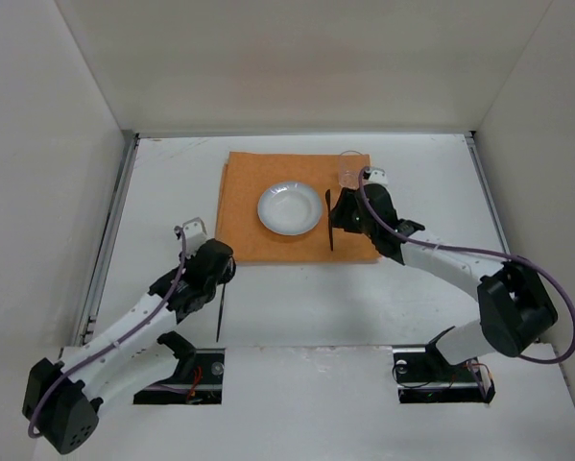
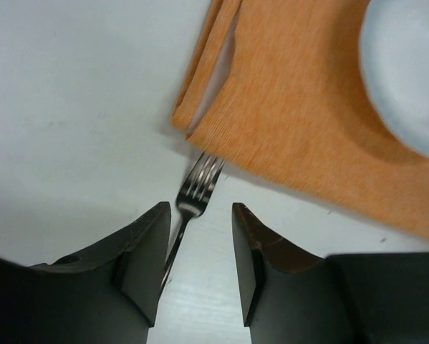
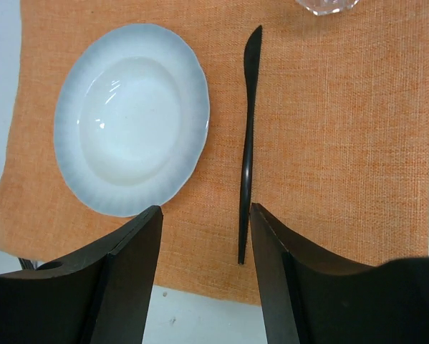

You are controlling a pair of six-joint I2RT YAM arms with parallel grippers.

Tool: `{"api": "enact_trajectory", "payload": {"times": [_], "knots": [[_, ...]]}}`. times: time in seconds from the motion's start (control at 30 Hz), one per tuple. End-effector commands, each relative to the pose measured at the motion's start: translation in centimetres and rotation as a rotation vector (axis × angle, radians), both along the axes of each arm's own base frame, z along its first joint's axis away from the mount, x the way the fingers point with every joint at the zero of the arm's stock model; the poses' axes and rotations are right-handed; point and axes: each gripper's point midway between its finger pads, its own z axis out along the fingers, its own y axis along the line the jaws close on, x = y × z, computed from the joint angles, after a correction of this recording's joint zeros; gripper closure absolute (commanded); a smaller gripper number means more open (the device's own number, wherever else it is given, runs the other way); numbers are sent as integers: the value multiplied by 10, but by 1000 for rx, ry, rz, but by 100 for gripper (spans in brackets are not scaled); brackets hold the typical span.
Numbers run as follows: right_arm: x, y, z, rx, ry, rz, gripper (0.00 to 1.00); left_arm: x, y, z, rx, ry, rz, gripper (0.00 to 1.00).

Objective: Set the dinner table for one person

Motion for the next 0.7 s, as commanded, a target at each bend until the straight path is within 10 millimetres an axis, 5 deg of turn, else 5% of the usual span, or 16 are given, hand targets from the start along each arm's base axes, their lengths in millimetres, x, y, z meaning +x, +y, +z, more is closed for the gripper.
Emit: {"api": "enact_trajectory", "payload": {"times": [0.0,0.2,0.67], "knots": [[1,13,4,66,-46,19,42,-49,12,-38,109,287,-27,65],[-5,13,3,93,-54,26,42,-67,-1,-67,112,412,-66,70],[-11,15,7,115,-58,42,42,-73,-1,-80,104,439,-17,70]]}}
